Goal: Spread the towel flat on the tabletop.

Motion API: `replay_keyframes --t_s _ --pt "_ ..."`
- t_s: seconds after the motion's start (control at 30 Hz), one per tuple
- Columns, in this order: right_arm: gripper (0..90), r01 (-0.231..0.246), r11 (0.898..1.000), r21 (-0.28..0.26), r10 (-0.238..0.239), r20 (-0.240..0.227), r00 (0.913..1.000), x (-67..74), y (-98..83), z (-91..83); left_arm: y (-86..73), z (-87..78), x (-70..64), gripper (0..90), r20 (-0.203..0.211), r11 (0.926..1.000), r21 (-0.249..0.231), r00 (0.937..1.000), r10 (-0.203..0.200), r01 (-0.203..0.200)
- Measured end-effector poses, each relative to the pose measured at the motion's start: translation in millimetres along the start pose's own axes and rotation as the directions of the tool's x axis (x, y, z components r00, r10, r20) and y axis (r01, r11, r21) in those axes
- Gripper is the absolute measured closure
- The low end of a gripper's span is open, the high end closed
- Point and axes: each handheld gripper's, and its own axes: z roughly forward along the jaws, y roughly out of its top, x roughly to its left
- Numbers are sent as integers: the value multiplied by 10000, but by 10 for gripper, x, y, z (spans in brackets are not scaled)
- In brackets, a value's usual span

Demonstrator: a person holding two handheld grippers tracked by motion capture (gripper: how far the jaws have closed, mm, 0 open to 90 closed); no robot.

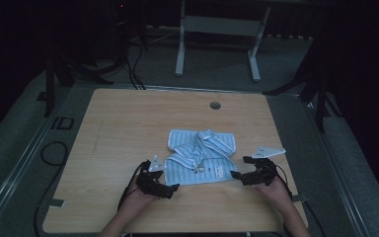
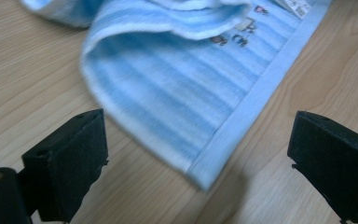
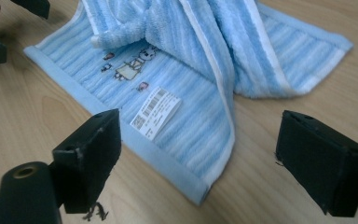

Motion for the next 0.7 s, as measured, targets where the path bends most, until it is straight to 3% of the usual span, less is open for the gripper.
replay_keyframes --t_s 0.17,0.33,0.57,0.63,0.7 --pt "268 169 9999 3 -169 -120 9998 -21 147 84 155 65 -73 142 138 9985 -120 9984 542 -540" --pt "408 492 9985 255 -491 -48 9988 -37 282 180 296 127 -121 204 373 9971 -272 9967 723 -713" --pt "483 808 9959 412 -804 -112 9967 -4 442 317 438 276 -266 320 582 9921 -175 9905 1247 -1239" --pt "509 855 9952 467 -847 -181 9962 -3 473 362 469 321 -307 331 752 9919 -160 9891 1268 -1259" --pt "526 874 9947 535 -866 -174 9961 9 500 405 502 362 -344 374 672 9915 -88 9892 1299 -1296"
